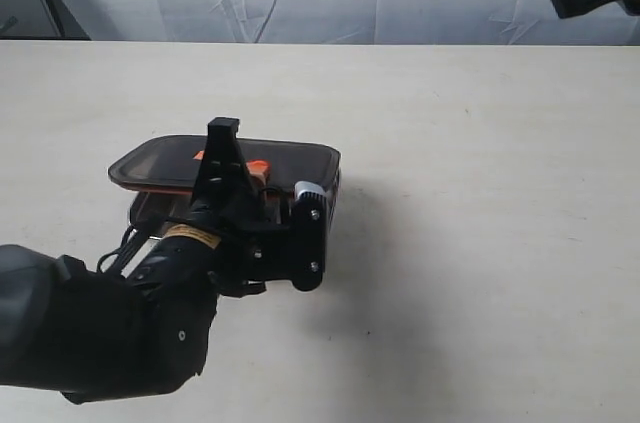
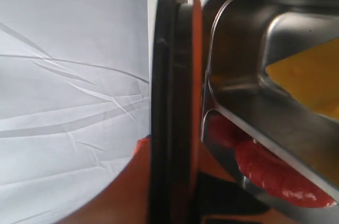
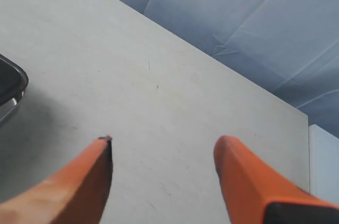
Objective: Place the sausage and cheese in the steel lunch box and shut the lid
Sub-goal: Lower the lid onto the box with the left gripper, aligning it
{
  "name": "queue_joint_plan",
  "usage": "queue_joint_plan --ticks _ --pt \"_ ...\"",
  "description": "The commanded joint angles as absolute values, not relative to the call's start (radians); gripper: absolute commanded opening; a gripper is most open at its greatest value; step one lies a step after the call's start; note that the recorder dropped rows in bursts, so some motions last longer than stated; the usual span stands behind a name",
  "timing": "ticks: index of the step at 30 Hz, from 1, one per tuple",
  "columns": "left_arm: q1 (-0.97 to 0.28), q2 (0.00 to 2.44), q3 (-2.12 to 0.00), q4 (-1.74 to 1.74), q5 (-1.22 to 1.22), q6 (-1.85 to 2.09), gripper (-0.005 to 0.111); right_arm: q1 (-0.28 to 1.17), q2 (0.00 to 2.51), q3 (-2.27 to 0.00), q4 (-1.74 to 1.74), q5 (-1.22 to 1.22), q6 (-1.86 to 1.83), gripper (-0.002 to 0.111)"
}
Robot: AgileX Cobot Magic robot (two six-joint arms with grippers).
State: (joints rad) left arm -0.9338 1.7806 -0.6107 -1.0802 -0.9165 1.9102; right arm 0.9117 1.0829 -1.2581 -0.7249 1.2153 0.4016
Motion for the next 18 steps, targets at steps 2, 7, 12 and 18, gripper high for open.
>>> queue_joint_plan --ticks 2,7,12,18 --pt "-0.939 1.825 -0.613 -1.099 -0.905 1.887 0.000 0.907 1.073 -1.261 -0.731 1.221 0.403 0.057" --pt "-0.939 1.827 -0.613 -1.119 -0.882 1.884 0.000 0.907 1.073 -1.261 -0.731 1.221 0.403 0.057" --pt "-0.939 1.827 -0.613 -1.135 -0.823 1.884 0.003 0.907 1.073 -1.261 -0.731 1.221 0.403 0.057" --pt "-0.939 1.827 -0.613 -1.135 -0.781 1.884 0.018 0.907 1.073 -1.261 -0.731 1.221 0.403 0.057"
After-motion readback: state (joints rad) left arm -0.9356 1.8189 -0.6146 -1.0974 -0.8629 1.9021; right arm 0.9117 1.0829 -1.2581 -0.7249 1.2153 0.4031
